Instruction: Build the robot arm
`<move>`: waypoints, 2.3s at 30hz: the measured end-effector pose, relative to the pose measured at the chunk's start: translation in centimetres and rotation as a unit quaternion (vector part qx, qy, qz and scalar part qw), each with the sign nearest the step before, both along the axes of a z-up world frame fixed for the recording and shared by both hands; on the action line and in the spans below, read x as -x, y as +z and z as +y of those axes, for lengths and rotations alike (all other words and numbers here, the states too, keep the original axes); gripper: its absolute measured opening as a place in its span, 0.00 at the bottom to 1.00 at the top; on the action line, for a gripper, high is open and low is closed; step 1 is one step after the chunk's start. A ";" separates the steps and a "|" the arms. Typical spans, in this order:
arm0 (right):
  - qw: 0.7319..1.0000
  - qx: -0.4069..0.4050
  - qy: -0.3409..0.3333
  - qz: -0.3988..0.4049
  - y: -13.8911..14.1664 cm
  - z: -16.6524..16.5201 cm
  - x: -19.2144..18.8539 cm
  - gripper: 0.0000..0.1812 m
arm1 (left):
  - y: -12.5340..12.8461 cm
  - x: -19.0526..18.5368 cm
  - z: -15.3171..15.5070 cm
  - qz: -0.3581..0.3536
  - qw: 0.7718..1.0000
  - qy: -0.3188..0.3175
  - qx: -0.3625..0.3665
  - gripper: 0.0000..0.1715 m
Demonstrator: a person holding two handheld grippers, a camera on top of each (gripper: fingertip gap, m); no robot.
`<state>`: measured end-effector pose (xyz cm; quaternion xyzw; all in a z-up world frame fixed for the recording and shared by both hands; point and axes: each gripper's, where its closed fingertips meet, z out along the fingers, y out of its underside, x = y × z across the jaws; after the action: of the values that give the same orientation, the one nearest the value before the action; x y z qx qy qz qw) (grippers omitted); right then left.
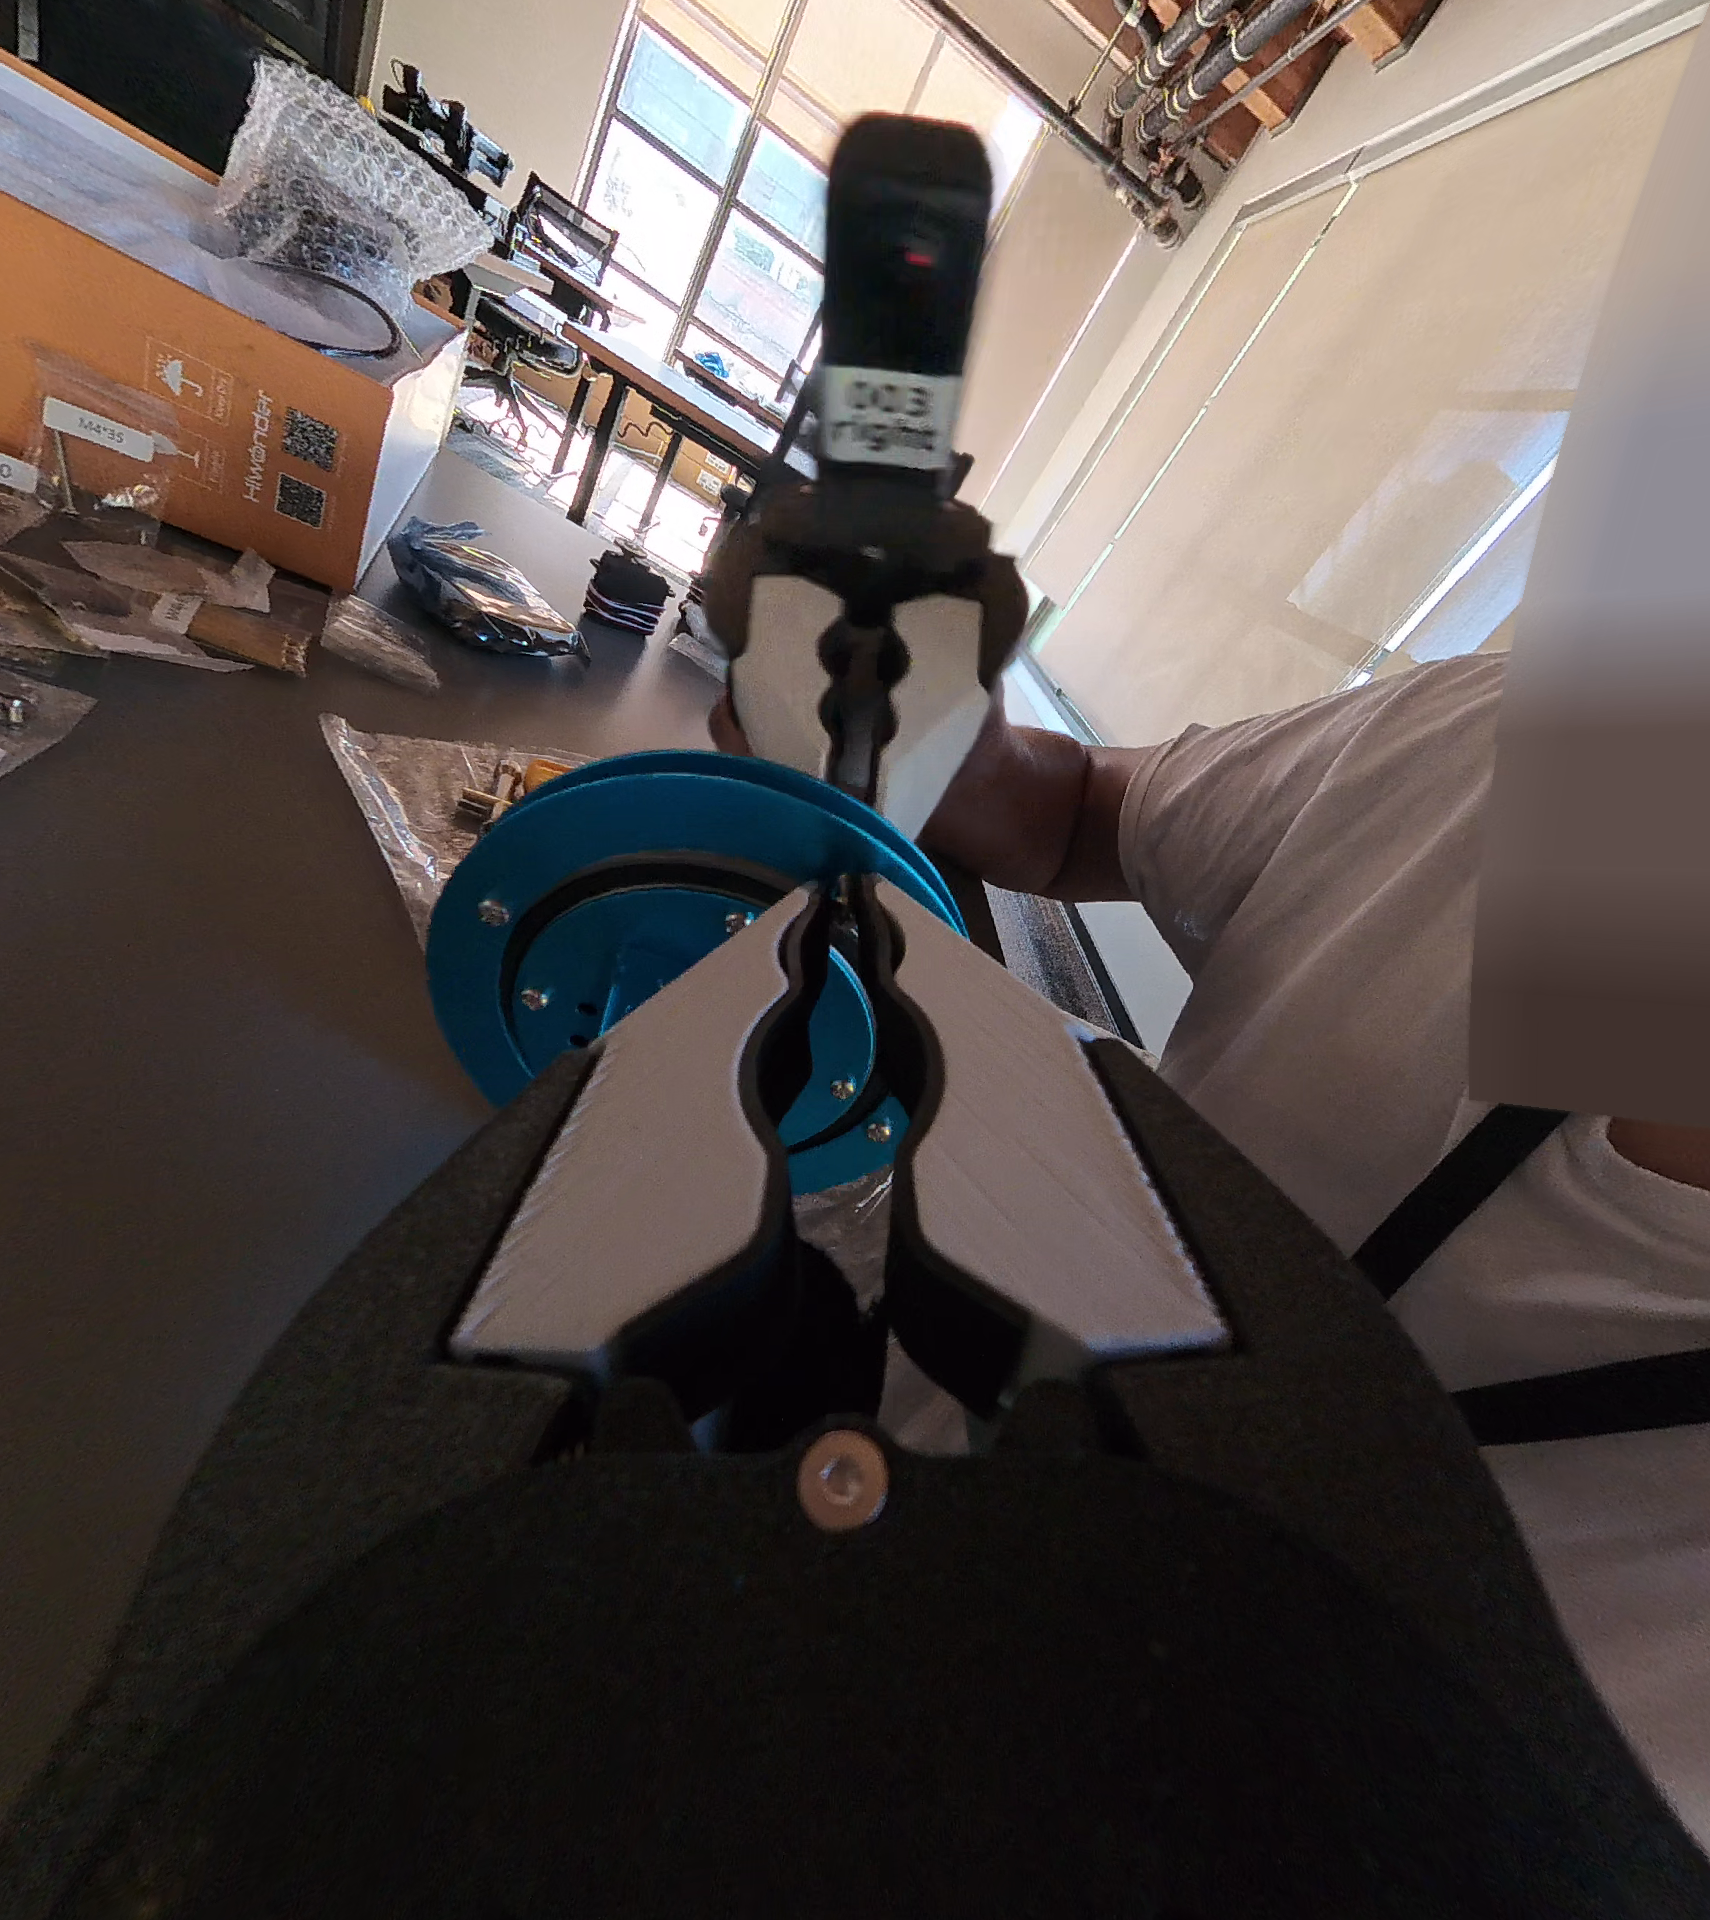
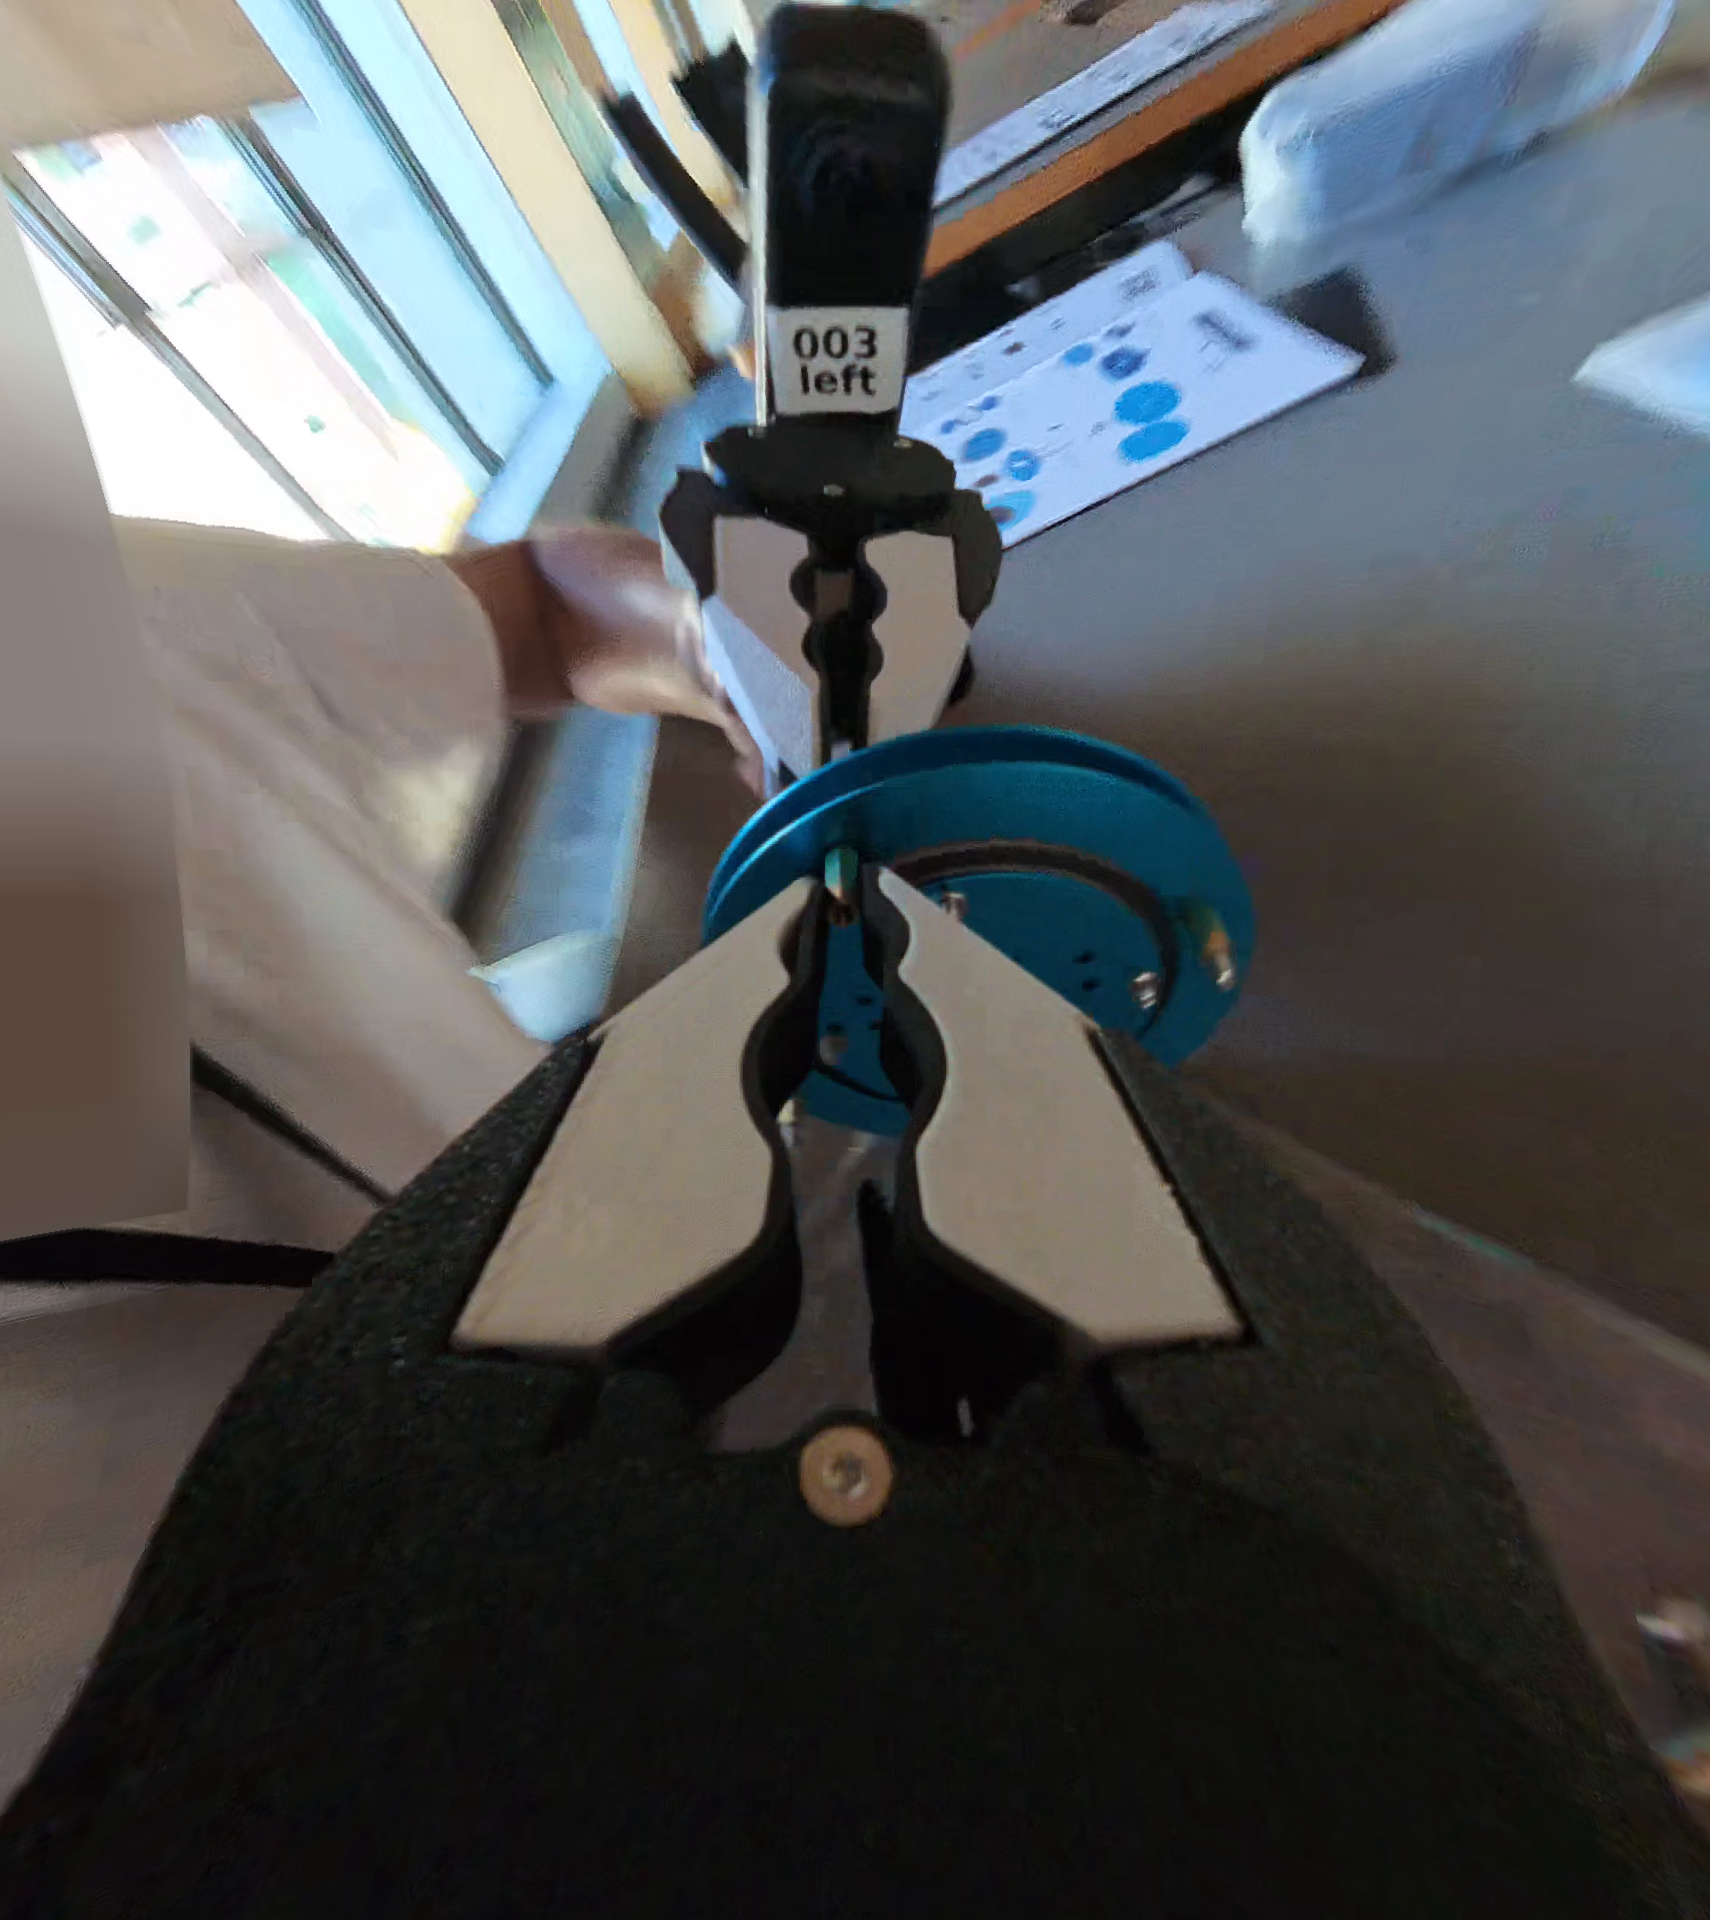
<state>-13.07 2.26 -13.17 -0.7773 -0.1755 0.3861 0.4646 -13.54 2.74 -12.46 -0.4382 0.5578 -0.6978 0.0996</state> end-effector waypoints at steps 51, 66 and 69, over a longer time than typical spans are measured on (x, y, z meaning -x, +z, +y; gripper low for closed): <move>0.981 -0.091 -0.047 -0.164 -1.9 1.4 -2.3 0.11 | -0.2 -0.4 1.8 -0.010 0.999 0.038 -0.024 0.02; 0.947 -0.148 -0.221 -0.182 1.4 1.1 -1.2 0.38 | -0.2 -1.4 2.7 0.000 0.994 0.110 -0.026 0.02; 0.904 -0.141 -0.299 -0.271 -0.2 1.2 -0.6 0.42 | -0.2 -1.5 2.6 0.009 0.992 0.126 -0.028 0.02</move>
<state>-12.43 3.42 -13.36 -0.7940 -0.1067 -0.0250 0.5980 -12.03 5.30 -12.62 -0.5083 0.5185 -0.6597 0.1940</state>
